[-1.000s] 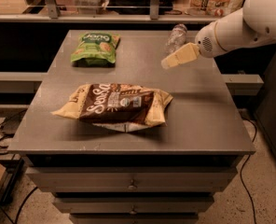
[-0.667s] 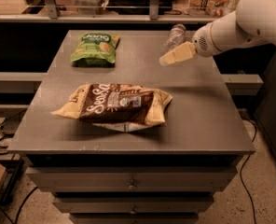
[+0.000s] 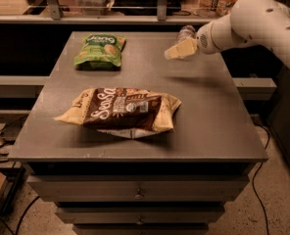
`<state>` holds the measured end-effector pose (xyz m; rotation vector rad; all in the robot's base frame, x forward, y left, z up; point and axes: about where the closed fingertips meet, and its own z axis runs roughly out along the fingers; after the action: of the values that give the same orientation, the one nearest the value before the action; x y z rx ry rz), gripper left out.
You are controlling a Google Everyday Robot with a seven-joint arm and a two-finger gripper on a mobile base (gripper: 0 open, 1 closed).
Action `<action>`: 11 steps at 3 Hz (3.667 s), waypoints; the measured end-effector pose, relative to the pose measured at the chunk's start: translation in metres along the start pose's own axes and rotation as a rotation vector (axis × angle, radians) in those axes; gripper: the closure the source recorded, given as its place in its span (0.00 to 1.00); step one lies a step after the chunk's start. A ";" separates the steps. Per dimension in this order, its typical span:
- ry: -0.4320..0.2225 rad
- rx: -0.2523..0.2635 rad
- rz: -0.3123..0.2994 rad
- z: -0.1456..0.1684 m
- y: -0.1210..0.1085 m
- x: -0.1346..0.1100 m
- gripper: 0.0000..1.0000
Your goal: Move water bottle near green rice chip bag
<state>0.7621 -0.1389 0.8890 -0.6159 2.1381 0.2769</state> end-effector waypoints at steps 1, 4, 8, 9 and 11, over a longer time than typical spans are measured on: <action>-0.023 0.037 0.062 0.022 -0.016 -0.003 0.00; -0.054 0.041 0.185 0.093 -0.035 -0.015 0.17; -0.136 -0.035 0.051 0.087 0.007 -0.076 1.00; -0.119 -0.099 0.022 0.093 0.031 -0.077 1.00; -0.094 -0.230 0.043 0.106 0.072 -0.062 0.85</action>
Offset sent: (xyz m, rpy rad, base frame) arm 0.0865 -0.0024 -0.0388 0.1392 0.0042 -0.1693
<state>0.8284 -0.0139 0.8738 -0.6750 2.0466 0.5700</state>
